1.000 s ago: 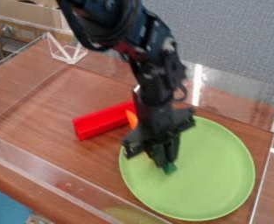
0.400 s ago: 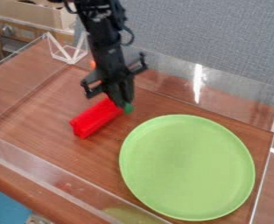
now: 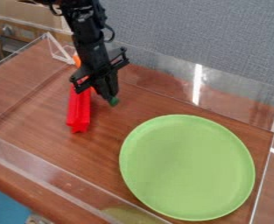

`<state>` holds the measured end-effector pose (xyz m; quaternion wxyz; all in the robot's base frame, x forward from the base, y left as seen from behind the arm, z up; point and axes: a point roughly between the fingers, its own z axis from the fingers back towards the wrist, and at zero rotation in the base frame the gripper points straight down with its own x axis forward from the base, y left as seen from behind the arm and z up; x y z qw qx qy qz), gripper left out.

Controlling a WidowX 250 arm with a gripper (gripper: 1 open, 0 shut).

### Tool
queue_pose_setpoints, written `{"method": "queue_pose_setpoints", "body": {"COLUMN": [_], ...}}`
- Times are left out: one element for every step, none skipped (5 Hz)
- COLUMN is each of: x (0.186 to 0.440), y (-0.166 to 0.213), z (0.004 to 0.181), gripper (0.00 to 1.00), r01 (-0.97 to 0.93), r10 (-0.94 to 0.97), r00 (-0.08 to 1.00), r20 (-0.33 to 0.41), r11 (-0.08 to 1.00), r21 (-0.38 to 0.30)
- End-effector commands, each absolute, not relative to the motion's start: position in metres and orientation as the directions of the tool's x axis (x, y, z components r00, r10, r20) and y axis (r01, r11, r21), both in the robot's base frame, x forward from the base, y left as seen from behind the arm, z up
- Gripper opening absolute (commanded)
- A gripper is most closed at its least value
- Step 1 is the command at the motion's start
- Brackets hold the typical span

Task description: Move the carrot from the green plate to the table

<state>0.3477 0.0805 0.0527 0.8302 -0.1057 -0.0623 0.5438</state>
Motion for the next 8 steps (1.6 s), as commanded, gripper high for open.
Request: {"method": "queue_pose_setpoints", "body": {"x": [0.362,0.376,0.393,0.403,0.409,0.412,0.418,0.417], "y": [0.096,0.104,0.112,0.115,0.12,0.124,0.125,0.127], "z": [0.066,0.076,0.085,0.083,0.077,0.074,0.083,0.09], "gripper": [0.0,0.0,0.0,0.0,0.0,0.0,0.0,0.0], "r01": [-0.887,-0.889,-0.892,-0.895,-0.901,-0.905,-0.912,-0.92], "r10": [0.931,0.936,0.942,0.946,0.953,0.958,0.967,0.975], "r00": [0.365,0.351,0.333,0.322,0.302,0.287,0.255,0.221], "r20": [0.026,0.028,0.028,0.029,0.026,0.024,0.026,0.025], "r11": [0.356,0.343,0.325,0.314,0.295,0.279,0.249,0.217], "r21": [-0.293,-0.302,-0.314,-0.318,-0.32,-0.322,-0.326,-0.327]}}
